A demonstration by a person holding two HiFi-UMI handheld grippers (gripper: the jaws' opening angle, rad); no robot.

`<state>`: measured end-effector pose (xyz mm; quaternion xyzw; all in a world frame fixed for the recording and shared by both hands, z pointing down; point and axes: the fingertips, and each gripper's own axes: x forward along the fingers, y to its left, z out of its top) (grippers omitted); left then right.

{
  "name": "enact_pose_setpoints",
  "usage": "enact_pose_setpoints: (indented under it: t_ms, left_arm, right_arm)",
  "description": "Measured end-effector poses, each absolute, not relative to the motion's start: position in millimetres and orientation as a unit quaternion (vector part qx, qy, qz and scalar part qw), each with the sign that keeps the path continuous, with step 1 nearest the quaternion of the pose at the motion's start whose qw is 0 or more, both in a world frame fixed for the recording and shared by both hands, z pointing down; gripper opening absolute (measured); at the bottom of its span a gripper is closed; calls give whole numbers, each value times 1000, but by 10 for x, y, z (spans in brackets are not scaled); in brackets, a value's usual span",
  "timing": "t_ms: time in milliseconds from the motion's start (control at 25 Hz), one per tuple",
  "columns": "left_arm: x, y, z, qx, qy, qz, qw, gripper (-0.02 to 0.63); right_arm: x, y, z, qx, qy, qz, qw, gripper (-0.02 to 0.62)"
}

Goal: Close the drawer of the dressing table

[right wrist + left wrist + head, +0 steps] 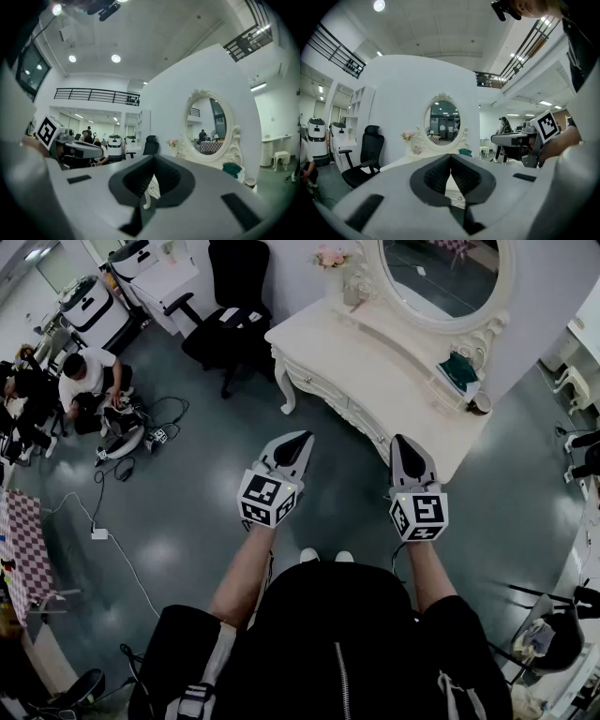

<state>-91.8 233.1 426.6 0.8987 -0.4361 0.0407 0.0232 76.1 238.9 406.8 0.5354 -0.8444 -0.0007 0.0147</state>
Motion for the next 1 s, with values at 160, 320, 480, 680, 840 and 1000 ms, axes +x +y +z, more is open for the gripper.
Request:
enact_pose_setpoints:
  t_ms: [160, 320, 480, 680, 840, 1000]
  left_arm:
    - [-943, 2318, 4280, 899, -435, 41, 23, 3]
    - [-975, 2312, 4295, 900, -434, 40, 25, 2]
    - [-1040, 2304, 4311, 901, -432, 40, 25, 2]
    - [-1143, 2302, 4373, 903, -426, 43, 25, 3]
    - [-1325, 2314, 4394, 904, -424, 42, 25, 3]
    - [-1505, 2340, 4417, 906, -421, 39, 26, 3]
  right_arm:
    - [758, 2403, 3976, 533, -846, 1, -7, -11]
    - [758, 2388, 4000, 545, -838, -5, -1, -6]
    - [712, 2371, 4023, 552, -834, -2, 1, -6]
    - [559, 2335, 4056, 549, -836, 11, -10, -6]
    - [376, 2352, 4078, 552, -833, 17, -13, -6]
    - [204, 2403, 4115, 557, -830, 17, -8, -6]
